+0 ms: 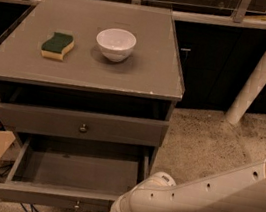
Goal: Close middle drawer
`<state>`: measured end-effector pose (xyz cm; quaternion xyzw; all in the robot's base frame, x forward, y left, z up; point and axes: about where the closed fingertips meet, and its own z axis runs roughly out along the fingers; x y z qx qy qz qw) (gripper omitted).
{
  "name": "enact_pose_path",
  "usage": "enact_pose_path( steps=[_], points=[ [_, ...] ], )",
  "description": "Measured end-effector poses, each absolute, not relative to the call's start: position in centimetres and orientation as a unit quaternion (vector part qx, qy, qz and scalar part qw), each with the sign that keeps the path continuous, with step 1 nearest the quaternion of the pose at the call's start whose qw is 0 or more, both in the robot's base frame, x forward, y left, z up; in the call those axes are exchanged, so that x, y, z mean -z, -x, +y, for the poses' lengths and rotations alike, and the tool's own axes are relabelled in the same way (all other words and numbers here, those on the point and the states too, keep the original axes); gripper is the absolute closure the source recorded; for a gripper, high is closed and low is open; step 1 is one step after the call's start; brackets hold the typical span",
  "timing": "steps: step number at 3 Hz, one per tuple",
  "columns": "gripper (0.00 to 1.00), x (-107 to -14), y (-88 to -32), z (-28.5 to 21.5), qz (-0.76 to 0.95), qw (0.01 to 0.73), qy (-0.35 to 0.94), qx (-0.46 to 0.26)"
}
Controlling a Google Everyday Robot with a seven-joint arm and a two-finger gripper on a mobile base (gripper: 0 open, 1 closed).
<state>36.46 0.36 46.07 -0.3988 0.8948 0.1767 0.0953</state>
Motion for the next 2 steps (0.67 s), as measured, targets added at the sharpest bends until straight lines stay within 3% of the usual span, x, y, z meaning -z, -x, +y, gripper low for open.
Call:
enact_pose_path(
  steps=[2],
  points=[
    [1.0, -41.5, -38.3, 0.6, 0.905, 0.087, 0.374, -0.185]
  ],
)
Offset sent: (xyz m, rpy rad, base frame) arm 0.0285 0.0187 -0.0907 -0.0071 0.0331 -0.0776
